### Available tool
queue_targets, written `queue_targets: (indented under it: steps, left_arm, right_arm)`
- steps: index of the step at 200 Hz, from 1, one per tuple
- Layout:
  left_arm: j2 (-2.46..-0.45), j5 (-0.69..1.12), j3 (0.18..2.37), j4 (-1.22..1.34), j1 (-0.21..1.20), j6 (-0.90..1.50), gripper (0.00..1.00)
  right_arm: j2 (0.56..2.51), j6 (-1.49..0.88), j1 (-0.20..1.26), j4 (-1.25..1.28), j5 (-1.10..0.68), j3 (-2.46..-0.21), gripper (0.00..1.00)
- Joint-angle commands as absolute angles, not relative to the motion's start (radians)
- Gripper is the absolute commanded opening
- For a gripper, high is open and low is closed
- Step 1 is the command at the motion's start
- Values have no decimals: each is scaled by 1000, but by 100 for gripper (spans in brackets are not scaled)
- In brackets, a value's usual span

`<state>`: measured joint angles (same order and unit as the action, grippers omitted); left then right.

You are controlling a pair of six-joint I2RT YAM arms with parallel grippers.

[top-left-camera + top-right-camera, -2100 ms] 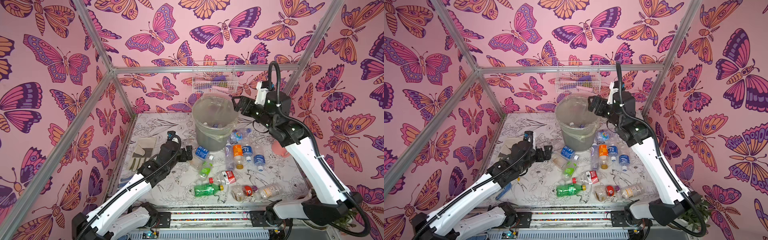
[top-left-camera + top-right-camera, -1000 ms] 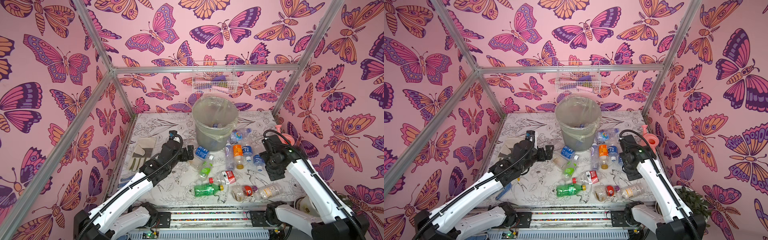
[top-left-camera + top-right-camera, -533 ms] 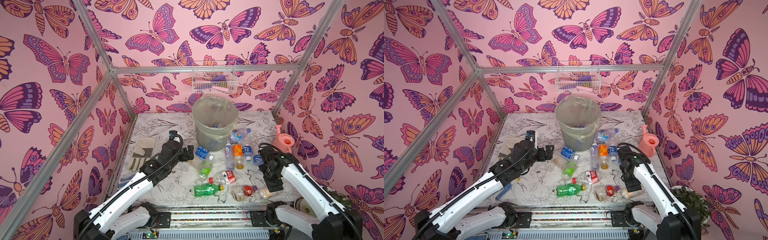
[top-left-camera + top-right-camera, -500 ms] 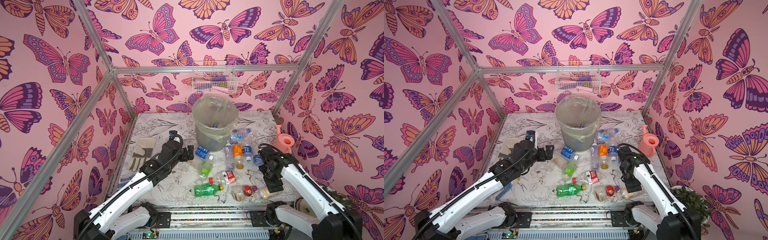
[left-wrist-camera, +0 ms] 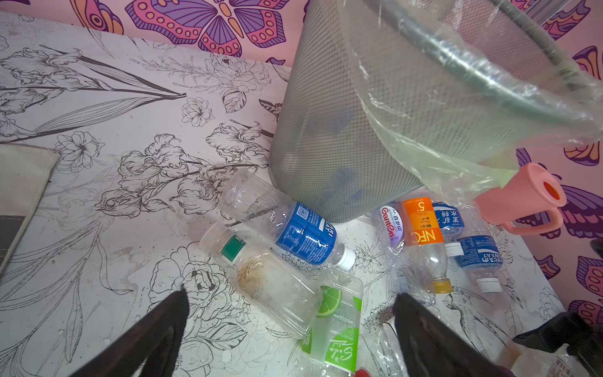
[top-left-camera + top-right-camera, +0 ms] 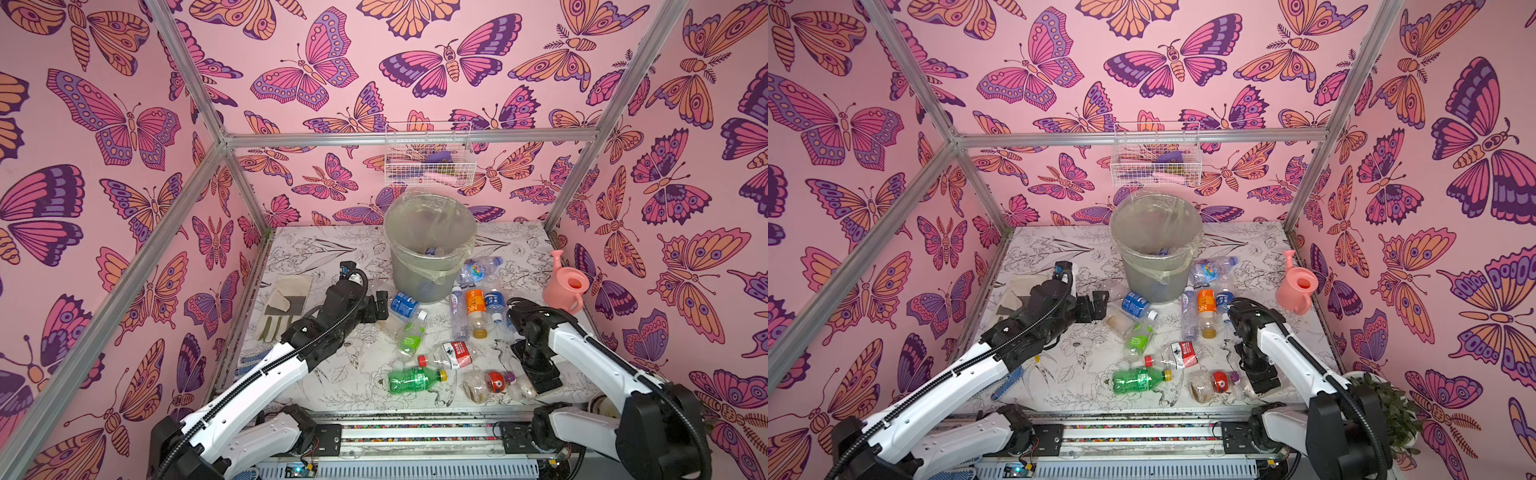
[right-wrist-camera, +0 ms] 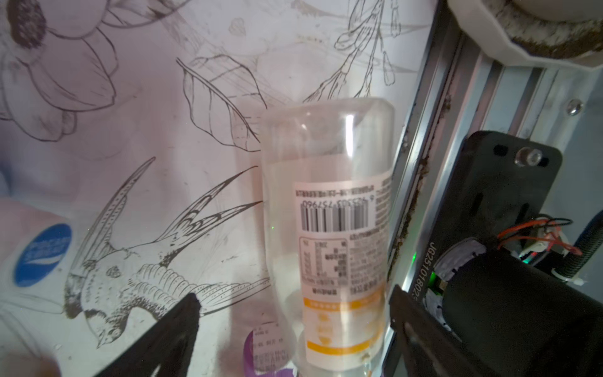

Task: Throw the plastic bottles in the bin
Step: Pick up the plastic bottle from the bottom-right of the table.

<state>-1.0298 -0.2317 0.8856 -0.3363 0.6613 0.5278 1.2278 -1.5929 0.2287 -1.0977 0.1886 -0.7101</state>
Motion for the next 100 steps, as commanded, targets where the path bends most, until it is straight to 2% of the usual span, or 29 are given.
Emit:
queue_targets:
  steps: [1, 48, 74, 100]
  left_arm:
    - [-1033, -228, 890, -322, 660, 510, 100]
    - [-1039, -229, 891, -321, 661, 512, 100]
    - [-1040, -227, 891, -321, 660, 510, 100]
    - [-1036, -228, 890, -322, 660, 507, 100]
  right_arm:
    - [1255, -1575, 221, -1068, 169, -695, 92]
    - [1267, -1593, 221, -1014, 169, -629, 86]
    - [1271, -1605, 221, -978, 172, -605, 65]
    - [1290, -1601, 222, -967, 173, -615, 56]
